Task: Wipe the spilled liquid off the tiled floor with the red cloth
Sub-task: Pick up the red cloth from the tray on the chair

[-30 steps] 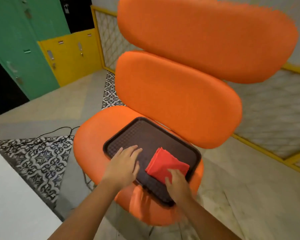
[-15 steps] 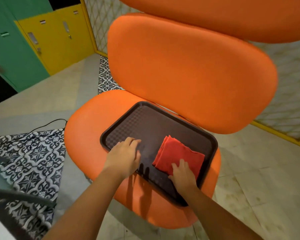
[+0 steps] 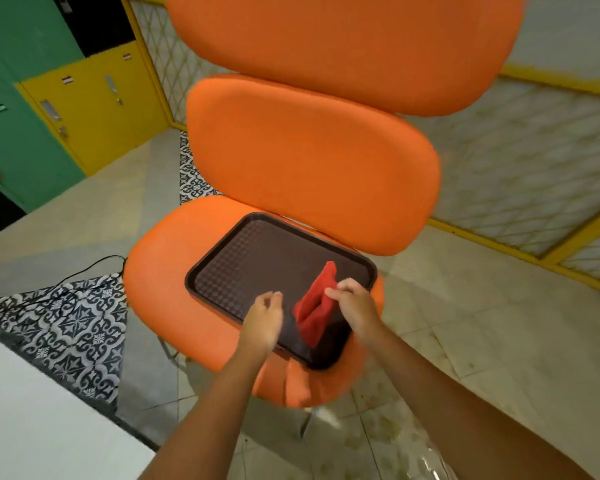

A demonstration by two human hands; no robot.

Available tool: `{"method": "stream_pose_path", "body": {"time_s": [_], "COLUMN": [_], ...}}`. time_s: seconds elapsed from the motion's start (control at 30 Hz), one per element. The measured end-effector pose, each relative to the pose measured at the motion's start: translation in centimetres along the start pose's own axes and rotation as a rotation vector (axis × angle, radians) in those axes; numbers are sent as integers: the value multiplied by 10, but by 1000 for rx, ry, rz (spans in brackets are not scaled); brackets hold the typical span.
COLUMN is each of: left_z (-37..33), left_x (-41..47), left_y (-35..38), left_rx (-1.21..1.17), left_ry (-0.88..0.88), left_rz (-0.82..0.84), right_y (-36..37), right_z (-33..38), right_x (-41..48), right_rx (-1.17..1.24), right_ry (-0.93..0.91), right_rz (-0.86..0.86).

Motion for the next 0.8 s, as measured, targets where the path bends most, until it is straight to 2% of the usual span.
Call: {"method": "stream_pose_path", "body": {"time_s": [0.13, 0.23, 0.4, 0.53, 0.6, 0.7, 0.8], "left_z": [-17, -33, -33, -15, 4, 22, 45], "left_x": [-52, -119, -208, -268, -284, -313, -322], "left_y": [39, 68, 126, 180, 212, 244, 274], "left_rx": [-136, -233, -322, -323, -313, -328, -415], "left_ry": [-40, 7, 29, -19, -76, -167, -219], "left_rz": [56, 76, 146, 205, 246, 328, 445], "right_y": [-44, -89, -168, -231, -256, -280, -298], "right_z": [23, 24, -3, -37, -62, -95, -126], "right_x": [-58, -110, -171, -209, -224, -243, -255], "right_rx": [315, 480, 588, 543, 592, 691, 729], "right_ry": [139, 136, 133, 160, 220, 330, 339], "right_rz": [69, 79, -26, -27, 2, 133, 222]}}
Point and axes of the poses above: each hand's wrist, its own x-axis towards the middle knuckle, its own y-axis out of the palm, z = x × y, the point moved 3 cm from there along x, towards the middle knuckle, and after that the axes turned 4 degrees about x, right-handed, at the moved point
